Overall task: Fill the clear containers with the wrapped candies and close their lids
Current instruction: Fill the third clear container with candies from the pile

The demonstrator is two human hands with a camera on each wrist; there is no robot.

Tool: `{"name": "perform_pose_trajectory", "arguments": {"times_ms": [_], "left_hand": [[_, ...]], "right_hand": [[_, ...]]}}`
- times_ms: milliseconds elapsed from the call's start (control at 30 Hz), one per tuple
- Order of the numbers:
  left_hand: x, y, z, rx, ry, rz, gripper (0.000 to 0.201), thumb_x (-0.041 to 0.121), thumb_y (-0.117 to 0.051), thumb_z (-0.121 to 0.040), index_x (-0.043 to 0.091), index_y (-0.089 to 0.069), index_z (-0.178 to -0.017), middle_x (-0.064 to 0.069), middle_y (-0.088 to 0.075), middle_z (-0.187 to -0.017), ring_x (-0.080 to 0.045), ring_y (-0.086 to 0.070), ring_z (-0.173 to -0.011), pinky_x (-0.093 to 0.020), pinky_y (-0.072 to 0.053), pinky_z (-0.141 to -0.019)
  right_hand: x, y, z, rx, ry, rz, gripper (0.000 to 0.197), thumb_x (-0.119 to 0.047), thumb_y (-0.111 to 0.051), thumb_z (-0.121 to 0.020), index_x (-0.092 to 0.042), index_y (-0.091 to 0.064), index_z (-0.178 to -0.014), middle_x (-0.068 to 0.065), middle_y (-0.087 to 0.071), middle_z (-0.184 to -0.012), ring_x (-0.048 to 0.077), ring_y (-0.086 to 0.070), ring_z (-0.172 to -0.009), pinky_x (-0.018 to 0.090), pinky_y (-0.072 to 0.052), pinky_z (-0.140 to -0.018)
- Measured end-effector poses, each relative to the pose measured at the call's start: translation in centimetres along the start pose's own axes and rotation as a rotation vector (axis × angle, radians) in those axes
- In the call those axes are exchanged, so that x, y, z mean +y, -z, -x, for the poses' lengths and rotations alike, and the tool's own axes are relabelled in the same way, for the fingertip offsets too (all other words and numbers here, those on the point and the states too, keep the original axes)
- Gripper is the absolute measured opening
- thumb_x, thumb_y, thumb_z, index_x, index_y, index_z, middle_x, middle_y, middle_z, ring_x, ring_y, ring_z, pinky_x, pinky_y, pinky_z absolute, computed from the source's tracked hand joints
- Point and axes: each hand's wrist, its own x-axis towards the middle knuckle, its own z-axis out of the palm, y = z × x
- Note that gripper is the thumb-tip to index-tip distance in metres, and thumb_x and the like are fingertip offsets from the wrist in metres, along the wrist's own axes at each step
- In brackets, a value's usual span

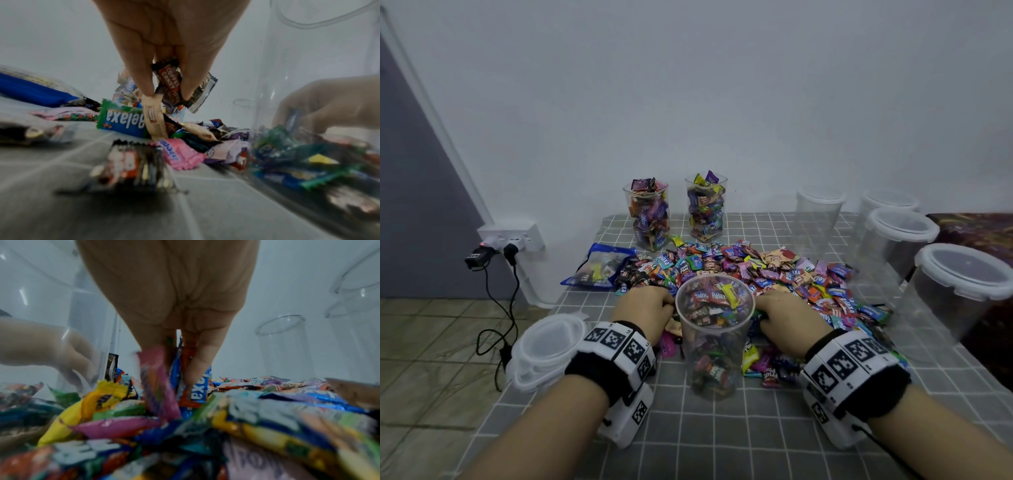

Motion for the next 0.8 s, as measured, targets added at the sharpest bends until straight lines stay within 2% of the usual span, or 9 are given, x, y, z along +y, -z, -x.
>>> {"name": "perform_pose_trajectory", "arguments": {"times_ms": [200,300,367,467,567,600,667,800], "left_hand": [[-0.1,-0.2,0.1,0.07,-0.024,0.085,0.023,0.02,-0.046,-0.094,0.016,-0.069,-0.094,-0.003,-0.069,-0.098,-0.021,-0.06,-0.092,-0.027,-0.041,-0.075],[-0.1,-0.1,0.3,0.092,-0.045,0.08,0.022,0.021,-0.046,-0.095,0.017,-0.067,-0.091,-0.002,-0.068,-0.096,-0.021,-0.06,-0.089,-0.029,-0.042,-0.075],[-0.1,-0.1,0.3,0.106,-0.057,0.064,0.021,0.022,-0.046,-0.095,0.017,-0.066,-0.09,-0.002,-0.068,-0.095,-0.021,-0.06,-0.088,-0.029,-0.042,-0.072],[0.0,-0.1,0.3,0.108,-0.07,0.047,0.022,0.023,-0.045,-0.096,0.017,-0.065,-0.092,-0.001,-0.067,-0.098,-0.021,-0.06,-0.089,-0.028,-0.041,-0.071],[0.0,0.0,0.4,0.1,-0.077,0.066,0.023,0.024,-0.045,-0.096,0.015,-0.065,-0.091,-0.003,-0.067,-0.097,-0.022,-0.06,-0.088,-0.03,-0.044,-0.074],[0.0,0.0,0.4,0.095,-0.077,0.069,0.023,0.025,-0.045,-0.096,0.015,-0.065,-0.09,-0.003,-0.067,-0.096,-0.022,-0.06,-0.087,-0.031,-0.045,-0.074],[0.1,0.0,0.5,0.091,-0.071,0.058,0.024,0.027,-0.045,-0.096,0.015,-0.064,-0.088,-0.003,-0.067,-0.094,-0.021,-0.06,-0.085,-0.03,-0.044,-0.071],[0.5,0.3,0.7,0.074,-0.055,0.055,0.021,0.027,-0.045,-0.095,0.019,-0.052,-0.077,-0.004,-0.066,-0.092,-0.022,-0.058,-0.081,-0.027,-0.037,-0.065]], "right_hand": [[0.3,0.8,0.7,0.096,-0.002,-0.081,0.017,-0.005,-0.047,-0.085,-0.005,-0.059,-0.097,0.008,-0.057,-0.098,0.024,-0.052,-0.093,0.035,-0.044,-0.078],[0.1,1.7,1.3,0.171,-0.009,-0.129,0.013,-0.005,-0.048,-0.087,-0.005,-0.06,-0.094,0.005,-0.055,-0.092,0.02,-0.047,-0.083,0.03,-0.032,-0.067],[-0.2,2.4,1.6,0.229,0.003,-0.156,0.013,-0.005,-0.049,-0.088,-0.005,-0.06,-0.094,0.004,-0.053,-0.09,0.018,-0.045,-0.082,0.03,-0.027,-0.065],[-1.0,3.5,2.0,0.404,0.077,-0.255,0.01,-0.002,-0.052,-0.085,-0.005,-0.061,-0.089,0.003,-0.055,-0.088,0.019,-0.048,-0.082,0.029,-0.032,-0.066],[-2.4,4.9,2.7,0.582,0.181,-0.344,0.011,0.003,-0.056,-0.083,-0.007,-0.062,-0.083,0.0,-0.055,-0.083,0.016,-0.047,-0.075,0.015,-0.034,-0.064],[-3.0,5.3,3.0,0.621,0.219,-0.365,0.011,0.003,-0.057,-0.081,-0.007,-0.062,-0.081,0.0,-0.056,-0.082,0.015,-0.047,-0.074,0.014,-0.035,-0.064],[-4.1,5.8,3.3,0.644,0.291,-0.408,0.01,0.0,-0.055,-0.08,-0.008,-0.061,-0.08,-0.001,-0.056,-0.082,0.011,-0.046,-0.073,0.013,-0.036,-0.067],[-5.8,5.5,3.6,0.575,0.374,-0.427,0.015,-0.007,-0.047,-0.073,-0.008,-0.06,-0.08,-0.003,-0.054,-0.082,0.005,-0.04,-0.073,0.012,-0.034,-0.068]]}}
